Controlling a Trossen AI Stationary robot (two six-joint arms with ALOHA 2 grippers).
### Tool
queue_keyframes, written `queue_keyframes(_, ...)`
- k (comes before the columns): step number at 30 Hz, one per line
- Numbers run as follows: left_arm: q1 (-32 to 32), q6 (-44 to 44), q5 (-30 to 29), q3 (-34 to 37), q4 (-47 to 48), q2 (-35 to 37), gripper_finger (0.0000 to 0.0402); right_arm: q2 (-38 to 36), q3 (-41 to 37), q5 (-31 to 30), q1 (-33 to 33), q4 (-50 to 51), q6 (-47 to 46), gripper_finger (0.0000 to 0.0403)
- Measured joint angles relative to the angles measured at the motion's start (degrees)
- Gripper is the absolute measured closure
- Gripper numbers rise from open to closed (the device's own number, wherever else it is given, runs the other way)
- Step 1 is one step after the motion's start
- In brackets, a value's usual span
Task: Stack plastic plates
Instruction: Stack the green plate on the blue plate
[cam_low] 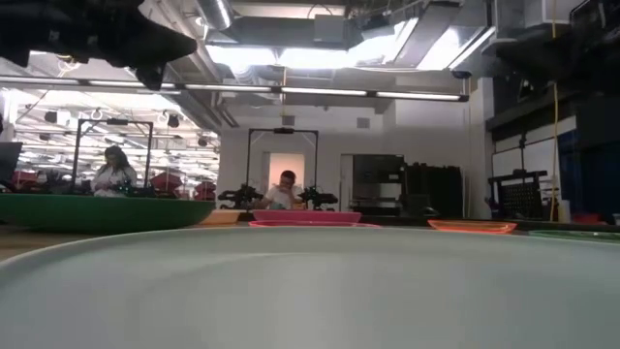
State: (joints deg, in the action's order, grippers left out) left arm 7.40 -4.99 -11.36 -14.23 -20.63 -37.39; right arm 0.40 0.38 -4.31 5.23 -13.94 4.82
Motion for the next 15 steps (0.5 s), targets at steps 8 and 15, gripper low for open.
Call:
queue_keyframes(8, 0.3, 0.5, -2.6, -2.1, -2.7, -3.9, 0.0378, 0.0, 0.0, -0.3, 0.0, -4.0, -0.1, 0.0386)
queue_keyframes(15, 0.0, 2.3, -3.7, -9.2, 3.9, -10.4, 0.0297, 0.0, 0.1, -3.7, 0.0, -3.9, 0.2, 0.0341)
